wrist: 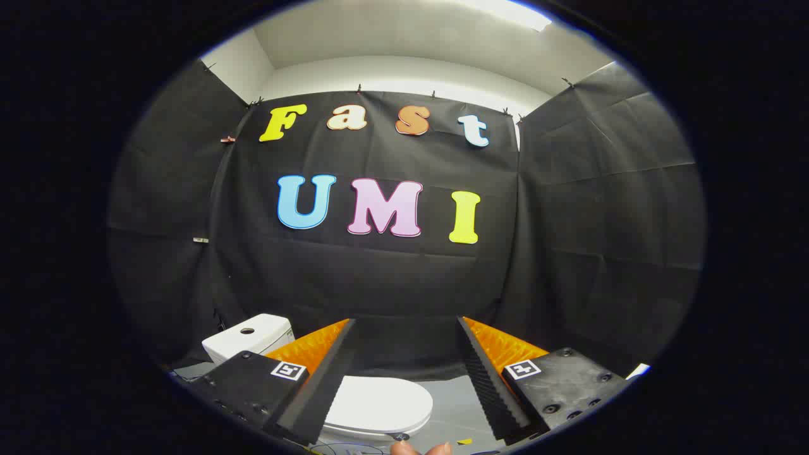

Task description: Open the toilet lid.

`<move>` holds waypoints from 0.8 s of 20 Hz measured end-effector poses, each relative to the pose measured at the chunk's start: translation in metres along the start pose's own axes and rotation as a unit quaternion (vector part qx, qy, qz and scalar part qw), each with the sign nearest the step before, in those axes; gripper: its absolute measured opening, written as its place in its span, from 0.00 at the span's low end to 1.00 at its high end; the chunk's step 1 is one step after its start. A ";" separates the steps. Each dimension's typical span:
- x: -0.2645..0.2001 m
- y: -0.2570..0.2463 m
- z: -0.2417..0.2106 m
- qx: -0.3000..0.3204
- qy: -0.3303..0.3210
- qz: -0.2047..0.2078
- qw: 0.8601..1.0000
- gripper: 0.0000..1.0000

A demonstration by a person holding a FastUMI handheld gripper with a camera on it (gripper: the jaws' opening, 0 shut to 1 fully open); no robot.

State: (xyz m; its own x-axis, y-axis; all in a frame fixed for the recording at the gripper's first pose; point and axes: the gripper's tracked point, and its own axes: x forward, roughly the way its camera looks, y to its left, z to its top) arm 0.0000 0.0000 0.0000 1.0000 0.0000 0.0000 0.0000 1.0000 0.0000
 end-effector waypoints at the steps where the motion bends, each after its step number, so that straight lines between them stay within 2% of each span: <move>1: -0.001 0.000 0.000 0.000 0.000 0.000 1.000 0.98; 16: -0.003 0.002 -0.001 -0.005 -0.002 0.003 1.000 0.98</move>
State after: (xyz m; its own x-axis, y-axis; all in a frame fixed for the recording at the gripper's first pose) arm -0.0027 0.0017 -0.0013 1.0000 0.0058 0.0042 -0.0058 0.9999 -0.0092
